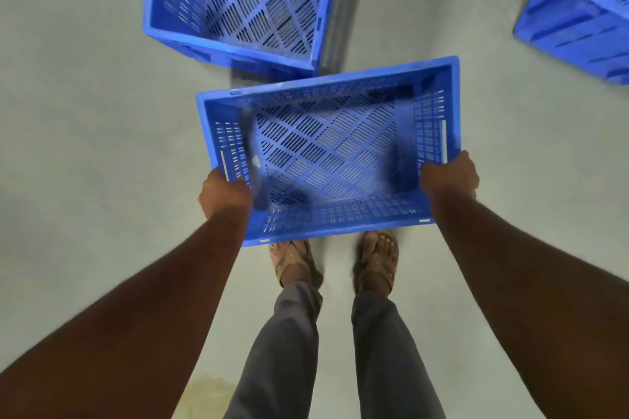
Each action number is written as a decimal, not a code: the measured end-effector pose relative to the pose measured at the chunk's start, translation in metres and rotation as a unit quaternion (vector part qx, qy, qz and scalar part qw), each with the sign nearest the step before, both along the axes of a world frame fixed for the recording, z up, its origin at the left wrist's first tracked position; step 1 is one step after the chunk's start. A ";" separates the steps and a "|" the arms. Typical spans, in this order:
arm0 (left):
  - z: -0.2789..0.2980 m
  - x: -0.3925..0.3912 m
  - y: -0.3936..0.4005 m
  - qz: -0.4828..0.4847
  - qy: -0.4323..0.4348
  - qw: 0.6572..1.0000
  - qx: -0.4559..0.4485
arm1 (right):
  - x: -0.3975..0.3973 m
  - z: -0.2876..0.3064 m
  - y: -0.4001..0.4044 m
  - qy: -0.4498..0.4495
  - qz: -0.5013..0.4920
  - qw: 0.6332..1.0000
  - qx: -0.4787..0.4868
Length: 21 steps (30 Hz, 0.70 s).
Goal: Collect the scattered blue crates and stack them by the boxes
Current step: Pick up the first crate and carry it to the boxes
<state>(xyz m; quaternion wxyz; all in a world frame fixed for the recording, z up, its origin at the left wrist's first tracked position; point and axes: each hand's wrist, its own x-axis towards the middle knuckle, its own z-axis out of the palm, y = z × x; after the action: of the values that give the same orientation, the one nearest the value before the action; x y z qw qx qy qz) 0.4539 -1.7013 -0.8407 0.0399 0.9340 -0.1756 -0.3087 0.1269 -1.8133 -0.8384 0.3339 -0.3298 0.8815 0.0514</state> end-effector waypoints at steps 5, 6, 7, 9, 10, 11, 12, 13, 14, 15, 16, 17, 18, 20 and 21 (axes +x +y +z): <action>-0.012 0.024 0.002 0.066 0.092 0.994 0.004 | -0.008 -0.013 -0.003 -0.013 -0.010 1.000 -0.004; -0.012 0.027 0.005 0.074 0.121 0.990 0.003 | -0.009 -0.012 -0.002 -0.012 -0.021 1.000 -0.016; -0.010 0.029 0.010 0.085 0.139 0.987 -0.001 | -0.008 -0.010 0.001 -0.013 -0.036 0.999 -0.037; 0.004 0.032 0.024 0.117 0.157 0.981 -0.010 | -0.006 0.002 0.011 -0.024 -0.080 0.993 -0.081; 0.014 0.032 0.033 0.126 0.160 0.979 -0.015 | -0.005 0.014 0.017 -0.031 -0.102 0.989 -0.103; 0.029 0.031 0.044 0.132 0.155 0.979 -0.018 | -0.006 0.026 0.024 -0.039 -0.115 0.984 -0.129; 0.047 0.031 0.055 0.136 0.145 0.980 -0.024 | -0.006 0.043 0.030 -0.049 -0.126 0.979 -0.152; 0.066 0.030 0.068 0.145 0.133 0.980 -0.027 | -0.007 0.059 0.037 -0.060 -0.134 0.974 -0.174; 0.087 0.030 0.081 0.157 0.117 0.980 -0.033 | -0.004 0.082 0.043 -0.076 -0.144 0.968 -0.191; 0.111 0.033 0.094 0.167 0.099 0.980 -0.037 | -0.001 0.106 0.048 -0.092 -0.151 0.962 -0.208; 0.137 0.036 0.106 0.168 0.080 0.982 -0.041 | 0.004 0.135 0.053 -0.103 -0.151 0.958 -0.220; 0.163 0.040 0.117 0.164 0.064 0.983 -0.046 | 0.010 0.163 0.057 -0.113 -0.145 0.955 -0.233; 0.191 0.045 0.129 0.160 0.056 0.984 -0.054 | 0.016 0.194 0.064 -0.122 -0.136 0.954 -0.237; 0.249 0.054 0.158 0.161 0.041 0.983 -0.082 | 0.024 0.253 0.081 -0.134 -0.111 0.953 -0.247; 0.275 0.057 0.175 0.164 0.033 0.981 -0.098 | 0.028 0.279 0.091 -0.143 -0.108 0.952 -0.249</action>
<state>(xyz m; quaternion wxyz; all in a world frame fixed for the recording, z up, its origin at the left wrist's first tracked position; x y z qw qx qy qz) 0.5109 -1.5267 -0.5656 0.1869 0.9310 -0.0476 -0.3100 0.1550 -1.7228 -0.5592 0.3672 -0.3091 0.8398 -0.2536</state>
